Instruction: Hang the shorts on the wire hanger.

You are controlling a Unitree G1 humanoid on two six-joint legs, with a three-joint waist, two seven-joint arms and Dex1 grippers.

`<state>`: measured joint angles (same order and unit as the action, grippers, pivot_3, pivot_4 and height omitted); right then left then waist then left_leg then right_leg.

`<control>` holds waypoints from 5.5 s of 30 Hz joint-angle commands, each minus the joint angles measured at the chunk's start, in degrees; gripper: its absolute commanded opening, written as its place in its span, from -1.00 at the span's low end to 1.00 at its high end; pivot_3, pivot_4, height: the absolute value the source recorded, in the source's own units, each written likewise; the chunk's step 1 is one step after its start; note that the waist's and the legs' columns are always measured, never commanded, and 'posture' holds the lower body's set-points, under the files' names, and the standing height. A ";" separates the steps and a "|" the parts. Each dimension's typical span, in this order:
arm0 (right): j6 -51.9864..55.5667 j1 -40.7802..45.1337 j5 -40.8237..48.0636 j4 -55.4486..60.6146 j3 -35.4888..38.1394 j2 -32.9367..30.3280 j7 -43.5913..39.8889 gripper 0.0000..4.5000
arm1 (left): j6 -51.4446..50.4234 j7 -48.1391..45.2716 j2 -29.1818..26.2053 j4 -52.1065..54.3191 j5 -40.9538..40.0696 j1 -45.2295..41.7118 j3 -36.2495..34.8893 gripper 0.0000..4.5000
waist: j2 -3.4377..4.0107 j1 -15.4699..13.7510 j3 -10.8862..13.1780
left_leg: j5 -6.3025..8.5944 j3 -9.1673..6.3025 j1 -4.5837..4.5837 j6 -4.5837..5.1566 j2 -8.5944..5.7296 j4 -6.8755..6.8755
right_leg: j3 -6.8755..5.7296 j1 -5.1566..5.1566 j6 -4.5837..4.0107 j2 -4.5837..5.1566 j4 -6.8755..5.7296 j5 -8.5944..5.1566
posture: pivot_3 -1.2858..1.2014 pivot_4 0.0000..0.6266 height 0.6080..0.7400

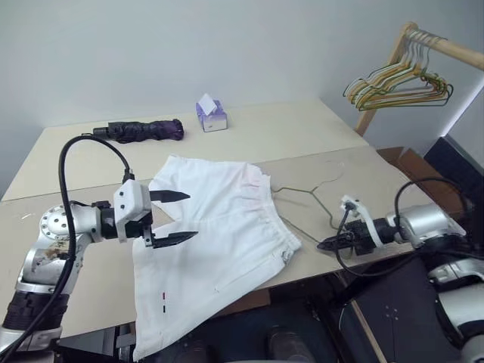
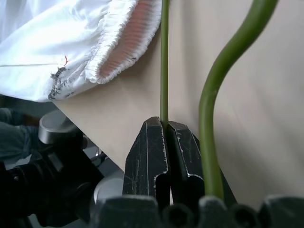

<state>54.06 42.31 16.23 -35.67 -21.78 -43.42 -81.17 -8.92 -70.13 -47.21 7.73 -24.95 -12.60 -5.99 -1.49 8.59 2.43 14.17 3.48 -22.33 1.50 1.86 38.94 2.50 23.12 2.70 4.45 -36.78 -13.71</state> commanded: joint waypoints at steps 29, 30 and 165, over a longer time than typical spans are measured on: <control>-22.32 -0.79 -12.22 20.28 12.64 5.80 17.13 -1.00 | -2.96 -3.68 -5.60 -4.87 -1.28 -7.00 -3.36 0.97 | 0.07 -0.87 0.03 | -0.04 0.00 -0.06 -0.07 0.04 0.01 | -0.02 0.15 -0.03 -0.02 -0.21 0.04 | -0.08 -1.00 1.00; -24.04 -2.32 -14.69 25.12 11.49 5.04 19.15 -1.00 | -2.61 -4.86 -7.08 -5.95 -1.13 -7.75 -3.86 0.97 | 0.08 -0.56 0.04 | -0.04 0.00 -0.10 -0.07 0.05 0.00 | -0.01 0.23 -0.03 -0.03 -0.23 0.03 | -0.08 -1.00 1.00; -20.73 -28.39 4.50 38.26 19.88 24.87 43.01 -0.60 | 12.67 -9.47 4.98 -24.60 11.93 -23.41 9.91 -1.00 | -0.11 1.32 -0.24 | -0.06 -0.13 -0.85 -0.07 -0.02 0.29 | 0.02 0.86 0.02 -0.01 -0.35 0.14 | -0.10 -1.00 1.00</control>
<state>35.01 13.01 19.38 0.79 -3.75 -17.70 -37.62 2.70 -79.91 -41.47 -17.49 -12.73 -35.64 5.02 -1.61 9.91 2.19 14.11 3.34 -23.17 1.44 1.85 39.22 2.51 23.98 2.72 4.43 -37.13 -13.56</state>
